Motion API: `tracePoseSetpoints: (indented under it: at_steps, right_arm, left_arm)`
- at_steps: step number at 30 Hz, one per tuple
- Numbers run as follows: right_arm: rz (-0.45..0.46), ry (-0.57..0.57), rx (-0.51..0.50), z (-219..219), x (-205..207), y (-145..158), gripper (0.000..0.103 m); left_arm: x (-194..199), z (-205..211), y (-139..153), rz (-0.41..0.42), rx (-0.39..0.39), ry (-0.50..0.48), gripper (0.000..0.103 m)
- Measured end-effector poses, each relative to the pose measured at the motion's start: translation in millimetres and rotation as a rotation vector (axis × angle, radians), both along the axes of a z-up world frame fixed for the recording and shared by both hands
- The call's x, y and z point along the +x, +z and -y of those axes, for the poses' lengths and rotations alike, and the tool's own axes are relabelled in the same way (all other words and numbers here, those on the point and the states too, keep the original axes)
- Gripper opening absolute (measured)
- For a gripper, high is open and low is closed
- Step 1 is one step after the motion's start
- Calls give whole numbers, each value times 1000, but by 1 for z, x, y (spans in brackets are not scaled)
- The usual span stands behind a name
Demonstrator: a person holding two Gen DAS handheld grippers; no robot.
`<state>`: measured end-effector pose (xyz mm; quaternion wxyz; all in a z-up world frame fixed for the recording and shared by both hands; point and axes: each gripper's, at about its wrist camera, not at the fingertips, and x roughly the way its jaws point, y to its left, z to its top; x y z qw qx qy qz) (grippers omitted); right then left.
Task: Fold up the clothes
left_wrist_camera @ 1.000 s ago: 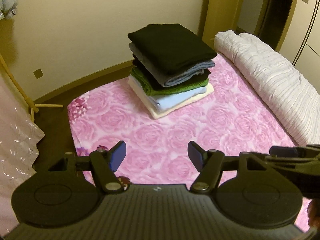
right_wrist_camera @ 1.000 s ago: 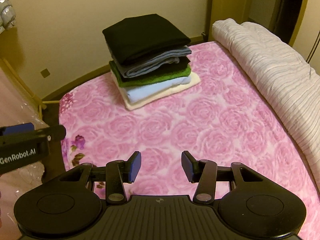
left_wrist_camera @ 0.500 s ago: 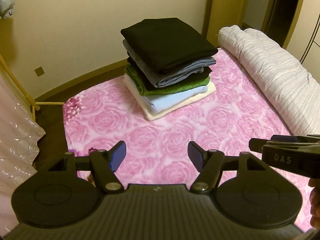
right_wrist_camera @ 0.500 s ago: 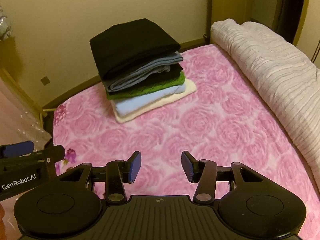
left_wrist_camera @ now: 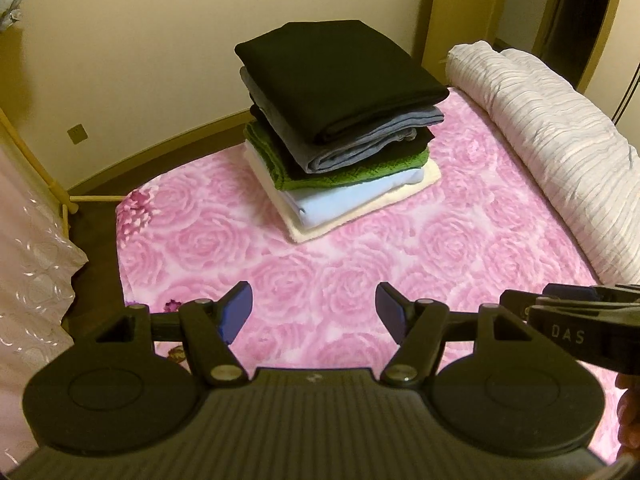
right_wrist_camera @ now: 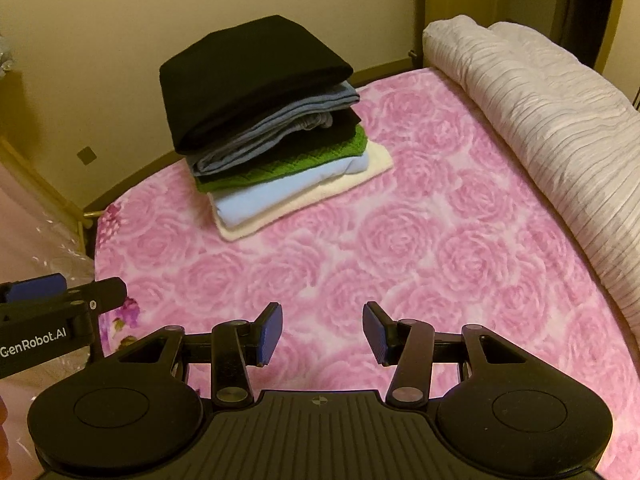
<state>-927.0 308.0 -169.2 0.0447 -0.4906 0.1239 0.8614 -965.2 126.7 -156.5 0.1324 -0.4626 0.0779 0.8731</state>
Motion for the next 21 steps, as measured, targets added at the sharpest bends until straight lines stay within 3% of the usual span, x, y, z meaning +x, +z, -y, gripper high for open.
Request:
tracePoseSetpoints:
  at_steps: [21]
  right_arm:
    - [-2, 13, -4, 7, -41, 0, 48]
  left_arm:
    - [-38, 2, -5, -32, -7, 7, 62]
